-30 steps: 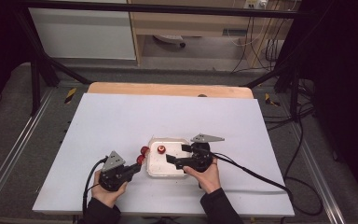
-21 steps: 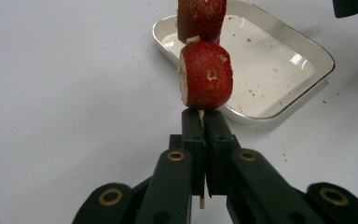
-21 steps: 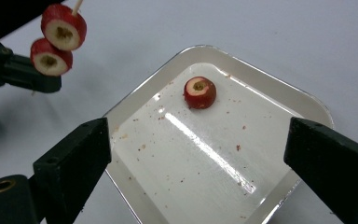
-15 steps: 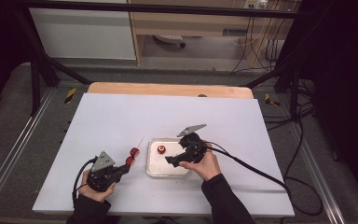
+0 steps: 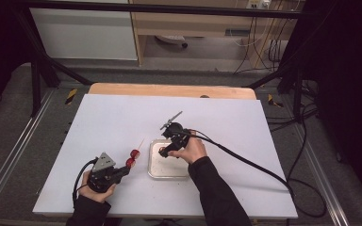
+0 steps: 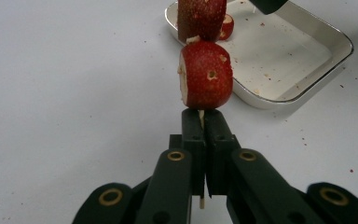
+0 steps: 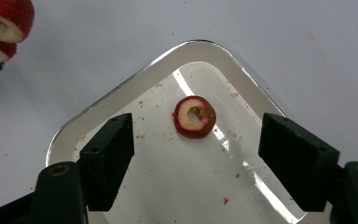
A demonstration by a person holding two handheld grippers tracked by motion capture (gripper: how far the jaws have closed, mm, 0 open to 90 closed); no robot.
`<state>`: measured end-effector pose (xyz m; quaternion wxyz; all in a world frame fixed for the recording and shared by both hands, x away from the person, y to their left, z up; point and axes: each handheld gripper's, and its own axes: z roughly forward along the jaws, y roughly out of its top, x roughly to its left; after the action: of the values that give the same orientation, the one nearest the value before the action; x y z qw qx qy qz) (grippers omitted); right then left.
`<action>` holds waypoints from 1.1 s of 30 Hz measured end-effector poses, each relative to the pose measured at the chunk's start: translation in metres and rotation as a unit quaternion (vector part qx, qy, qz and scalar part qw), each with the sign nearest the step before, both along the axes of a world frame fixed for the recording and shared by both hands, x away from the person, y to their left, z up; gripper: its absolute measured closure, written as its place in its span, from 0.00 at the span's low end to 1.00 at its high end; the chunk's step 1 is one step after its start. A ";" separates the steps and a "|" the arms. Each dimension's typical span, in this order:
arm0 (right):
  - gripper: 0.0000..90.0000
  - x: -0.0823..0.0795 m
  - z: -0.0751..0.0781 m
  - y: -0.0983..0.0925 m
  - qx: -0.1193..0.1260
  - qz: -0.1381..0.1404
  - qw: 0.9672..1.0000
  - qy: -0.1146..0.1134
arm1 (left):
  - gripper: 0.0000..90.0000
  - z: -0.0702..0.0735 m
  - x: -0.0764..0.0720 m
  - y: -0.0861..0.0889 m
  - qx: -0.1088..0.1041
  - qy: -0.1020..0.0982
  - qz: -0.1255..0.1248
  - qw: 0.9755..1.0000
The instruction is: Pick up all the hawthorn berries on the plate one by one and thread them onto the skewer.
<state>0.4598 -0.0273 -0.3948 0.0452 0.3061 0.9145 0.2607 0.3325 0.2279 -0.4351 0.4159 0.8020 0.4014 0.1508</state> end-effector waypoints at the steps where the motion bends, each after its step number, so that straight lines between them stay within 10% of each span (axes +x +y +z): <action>1: 0.34 0.002 -0.001 0.002 -0.006 0.004 1.000 0.001 | 0.98 0.000 0.000 0.000 0.000 0.000 0.000 1.000; 33: 0.69 0.030 -0.019 0.022 -0.050 0.026 0.995 0.076 | 0.98 -0.001 0.001 -0.002 0.007 0.005 -0.005 1.000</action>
<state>0.4899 -0.0056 -0.4142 -0.0161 0.2982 0.9350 0.1915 0.3337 0.2262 -0.4361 0.4089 0.8076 0.3984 0.1478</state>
